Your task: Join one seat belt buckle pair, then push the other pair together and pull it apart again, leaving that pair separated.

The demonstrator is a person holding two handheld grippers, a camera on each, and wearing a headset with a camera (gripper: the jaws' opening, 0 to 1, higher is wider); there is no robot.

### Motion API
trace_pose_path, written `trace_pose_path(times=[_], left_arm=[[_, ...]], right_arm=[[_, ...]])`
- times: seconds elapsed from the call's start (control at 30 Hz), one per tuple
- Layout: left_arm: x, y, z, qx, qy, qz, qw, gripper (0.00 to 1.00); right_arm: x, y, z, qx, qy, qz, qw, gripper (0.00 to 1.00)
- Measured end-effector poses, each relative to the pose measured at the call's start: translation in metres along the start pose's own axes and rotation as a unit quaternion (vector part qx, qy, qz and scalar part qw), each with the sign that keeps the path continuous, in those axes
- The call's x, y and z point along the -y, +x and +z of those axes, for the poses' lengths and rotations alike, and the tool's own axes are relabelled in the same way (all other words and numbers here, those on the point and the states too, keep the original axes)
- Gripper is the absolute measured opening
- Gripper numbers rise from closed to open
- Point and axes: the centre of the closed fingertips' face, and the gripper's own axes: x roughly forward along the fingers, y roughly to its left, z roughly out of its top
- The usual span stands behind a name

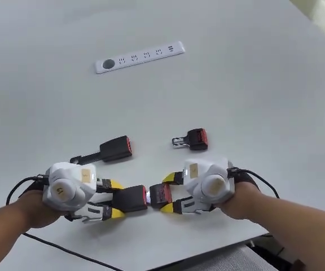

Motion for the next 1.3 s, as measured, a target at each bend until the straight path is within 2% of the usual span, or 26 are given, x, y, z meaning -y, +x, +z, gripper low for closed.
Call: trace_pose_path(times=[0.03,0.07,0.13,0.3,0.33,0.37,0.4,0.47,0.53,0.6,0.7,0.77,0.8,0.83,0.87,0.93,1.0,1.07,1.13,1.17,1.3], left_arm=[[0.0,0.0,0.001,-0.002,-0.002,-0.001,1.0,0.32],[0.001,0.0,0.001,-0.009,0.011,0.0,0.9999,0.32],[0.001,0.002,0.001,-0.015,0.017,0.002,0.9997,0.33],[0.0,0.001,0.001,-0.014,0.003,0.006,0.9999,0.34],[0.0,0.001,0.001,-0.015,-0.003,0.005,0.9999,0.34],[0.003,0.001,0.004,-0.01,-0.045,0.004,0.9989,0.35],[0.002,0.001,0.009,0.002,-0.063,0.003,0.998,0.36],[-0.001,-0.003,0.01,0.0,-0.056,0.012,0.9983,0.38],[-0.004,-0.009,0.015,0.011,-0.068,0.028,0.9972,0.4],[-0.004,-0.015,0.021,0.026,-0.075,0.038,0.9961,0.45],[-0.008,-0.023,0.025,0.029,-0.076,0.06,0.9949,0.49],[-0.016,-0.027,0.026,0.037,-0.073,0.079,0.9935,0.53],[-0.024,-0.031,0.022,0.024,-0.046,0.099,0.9937,0.54],[-0.028,-0.034,0.017,0.005,-0.034,0.109,0.9935,0.53],[-0.03,-0.035,0.016,0.008,-0.051,0.105,0.9931,0.53],[-0.039,-0.045,0.02,0.022,-0.054,0.113,0.9919,0.54],[-0.051,-0.054,0.021,0.02,-0.047,0.133,0.9898,0.54],[-0.058,-0.065,0.026,0.023,-0.04,0.141,0.9889,0.54],[-0.065,-0.076,0.027,0.011,-0.029,0.145,0.989,0.53],[-0.073,-0.085,0.029,0.007,-0.023,0.152,0.9881,0.53],[-0.098,-0.109,0.038,0.015,-0.025,0.18,0.9832,0.53]], right_arm=[[0.0,0.0,0.0,0.002,0.006,0.0,1.0,0.34],[0.0,0.0,0.0,0.002,0.003,0.0,1.0,0.34],[0.0,0.0,0.001,0.0,0.004,0.001,1.0,0.35],[0.0,0.001,0.001,-0.009,-0.005,0.004,0.9999,0.36],[0.0,0.0,0.001,-0.013,-0.011,0.003,0.9998,0.36],[0.001,-0.001,0.002,-0.016,-0.014,-0.003,0.9998,0.37],[0.002,-0.002,0.002,-0.019,-0.008,-0.01,0.9998,0.4],[-0.002,-0.006,0.011,0.01,0.032,0.002,0.9994,0.53],[0.003,-0.011,0.015,0.019,0.041,-0.01,0.9989,0.63],[0.006,-0.02,0.018,0.028,0.048,-0.015,0.9984,0.65],[0.012,-0.034,0.016,0.033,0.052,-0.028,0.9977,0.68],[0.019,-0.042,0.014,0.035,0.045,-0.037,0.9977,0.72],[0.024,-0.048,0.014,0.038,0.047,-0.039,0.9974,0.74],[0.027,-0.053,0.014,0.038,0.047,-0.04,0.9974,0.75],[0.037,-0.06,0.01,0.03,0.045,-0.048,0.9974,0.75],[0.05,-0.071,0.006,0.024,0.046,-0.055,0.9971,0.75],[0.061,-0.079,0.006,0.027,0.046,-0.061,0.9967,0.76],[0.073,-0.088,0.005,0.023,0.049,-0.07,0.9961,0.78],[0.083,-0.094,0.005,0.023,0.053,-0.074,0.9955,0.78],[0.088,-0.098,0.006,0.023,0.051,-0.078,0.9954,0.78],[0.103,-0.103,0.005,0.023,0.056,-0.086,0.9944,0.8]])
